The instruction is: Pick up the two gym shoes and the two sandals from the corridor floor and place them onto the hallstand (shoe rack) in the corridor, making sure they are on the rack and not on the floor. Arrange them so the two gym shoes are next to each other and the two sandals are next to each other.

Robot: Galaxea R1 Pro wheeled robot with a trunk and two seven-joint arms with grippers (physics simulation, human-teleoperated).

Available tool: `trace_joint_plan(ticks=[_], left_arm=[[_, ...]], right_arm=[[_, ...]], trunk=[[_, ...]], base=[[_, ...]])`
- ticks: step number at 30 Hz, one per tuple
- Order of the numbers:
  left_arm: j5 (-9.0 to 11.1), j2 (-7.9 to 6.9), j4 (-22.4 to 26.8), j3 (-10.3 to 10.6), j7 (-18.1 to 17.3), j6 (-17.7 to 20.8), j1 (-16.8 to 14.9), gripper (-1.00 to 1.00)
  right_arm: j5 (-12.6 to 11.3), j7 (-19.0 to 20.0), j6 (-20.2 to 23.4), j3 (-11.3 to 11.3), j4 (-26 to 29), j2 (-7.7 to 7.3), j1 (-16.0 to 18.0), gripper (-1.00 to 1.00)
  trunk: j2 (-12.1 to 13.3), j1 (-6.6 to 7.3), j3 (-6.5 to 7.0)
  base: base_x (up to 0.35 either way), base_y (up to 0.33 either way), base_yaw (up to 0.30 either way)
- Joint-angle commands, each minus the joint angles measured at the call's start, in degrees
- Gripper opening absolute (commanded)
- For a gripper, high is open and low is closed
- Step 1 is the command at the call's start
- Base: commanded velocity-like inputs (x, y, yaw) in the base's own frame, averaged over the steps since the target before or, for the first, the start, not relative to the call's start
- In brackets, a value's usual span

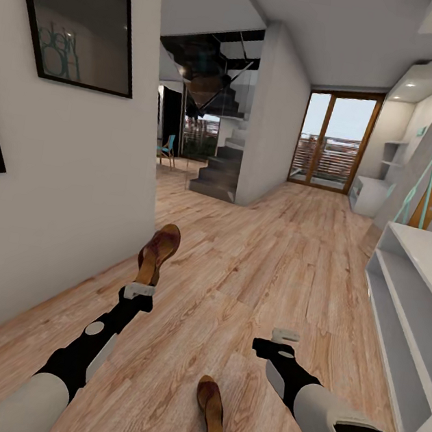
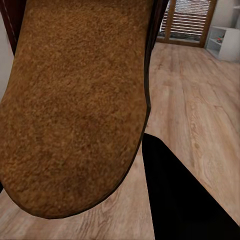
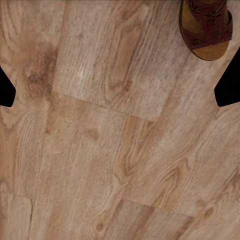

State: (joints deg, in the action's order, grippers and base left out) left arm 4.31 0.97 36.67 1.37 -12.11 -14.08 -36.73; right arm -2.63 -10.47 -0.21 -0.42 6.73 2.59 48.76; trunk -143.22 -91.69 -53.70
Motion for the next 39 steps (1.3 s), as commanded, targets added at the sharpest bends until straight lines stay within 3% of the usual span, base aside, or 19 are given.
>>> trace_joint_plan(ticks=[1,10,20,29,39], left_arm=[[0.3,-0.03,0.0,0.0,-0.2,-0.1,0.0,-1.0],[0.3,-0.05,0.0,0.0,-0.3,0.0,0.0,-1.0],[0.3,-0.07,0.0,0.0,-0.3,0.0,0.0,-1.0],[0.3,-0.04,0.0,0.0,-0.3,0.0,0.0,-1.0],[0.3,-0.07,0.0,0.0,-0.3,0.0,0.0,-1.0]], right_arm=[[-0.3,-0.2,0.0,0.0,0.0,0.03,0.0,1.0],[-0.3,-0.2,0.0,0.0,0.1,0.05,0.0,1.0],[-0.3,-0.2,0.0,0.0,0.1,0.05,0.0,1.0],[-0.3,-0.3,0.0,0.0,0.1,0.05,0.0,1.0],[-0.4,-0.2,0.0,0.0,0.1,0.03,0.0,1.0]], trunk=[[0.0,0.01,-0.06],[0.0,0.01,-0.06],[0.0,0.01,-0.06],[0.0,0.01,-0.06],[0.0,0.01,-0.06]], base=[[-0.043,0.0,0.0],[-0.208,0.0,0.096],[-0.024,0.0,0.271],[-0.02,0.0,0.062],[-0.229,0.0,0.188]])
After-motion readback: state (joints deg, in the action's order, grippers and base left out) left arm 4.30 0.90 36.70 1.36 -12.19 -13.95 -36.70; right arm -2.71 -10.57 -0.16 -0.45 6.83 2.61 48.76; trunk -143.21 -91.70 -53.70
